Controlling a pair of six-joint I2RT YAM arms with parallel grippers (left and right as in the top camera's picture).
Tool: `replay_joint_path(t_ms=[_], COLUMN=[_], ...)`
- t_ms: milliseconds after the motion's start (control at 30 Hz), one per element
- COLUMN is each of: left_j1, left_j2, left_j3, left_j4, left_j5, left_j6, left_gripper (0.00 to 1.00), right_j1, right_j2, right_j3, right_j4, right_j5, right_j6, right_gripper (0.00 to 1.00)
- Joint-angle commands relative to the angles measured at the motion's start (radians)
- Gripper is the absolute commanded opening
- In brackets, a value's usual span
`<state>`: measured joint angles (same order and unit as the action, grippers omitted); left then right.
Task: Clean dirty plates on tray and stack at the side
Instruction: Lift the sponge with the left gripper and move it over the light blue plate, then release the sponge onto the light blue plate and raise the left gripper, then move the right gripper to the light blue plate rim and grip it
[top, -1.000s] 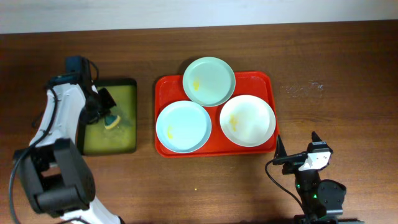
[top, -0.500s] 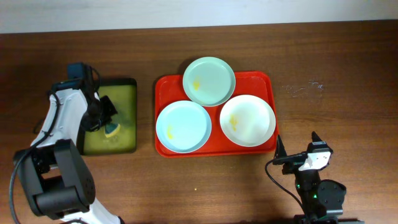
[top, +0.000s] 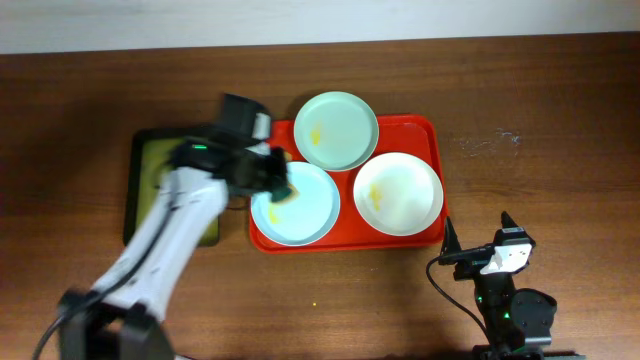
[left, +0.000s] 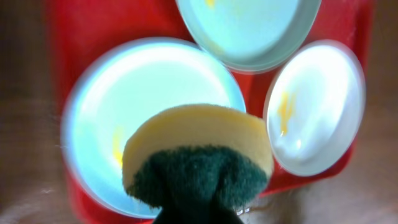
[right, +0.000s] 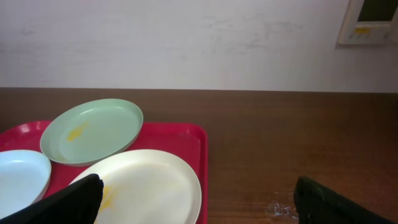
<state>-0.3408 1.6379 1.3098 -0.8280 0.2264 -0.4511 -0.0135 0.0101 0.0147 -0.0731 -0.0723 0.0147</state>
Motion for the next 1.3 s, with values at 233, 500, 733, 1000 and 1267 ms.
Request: replay_joint_path(t_ms=[233, 500, 733, 1000, 1267], left_j1=[-0.165, -0.147, 0.013, 0.279, 0.283], left_j2=[0.274, 0.287, 0.068, -0.137, -0.132], left_j3=[-0.023, -0.003, 0.142, 0.141, 0.141], left_j4=[0.163, 0.169, -0.069, -0.163, -0.218], left_j5=[-0.297, -0.322, -0.322, -0.321, -0.321], left_j6=[-0.134, -0.172, -0.162, -0.162, -0.162], left_gripper=[0.00, 0.29, 0.45, 0.99, 0.99], right_j1=[-0.006, -0.006, -0.006, -0.006, -0.006], right_j2=[-0.007, -0.007, -0.007, -0.007, 0.051], right_j3=[-0.009, -0.009, -0.009, -0.009, 0.256], right_j4=[0.000, 0.000, 0.000, 0.188, 0.612], right_j5=[0.005, 0.005, 0.005, -0.176, -0.214], right_j6=[-0.004, -0.004, -0.004, 0.166, 0.164], right_gripper=[0.99, 0.99, 0.99, 0.99, 0.99])
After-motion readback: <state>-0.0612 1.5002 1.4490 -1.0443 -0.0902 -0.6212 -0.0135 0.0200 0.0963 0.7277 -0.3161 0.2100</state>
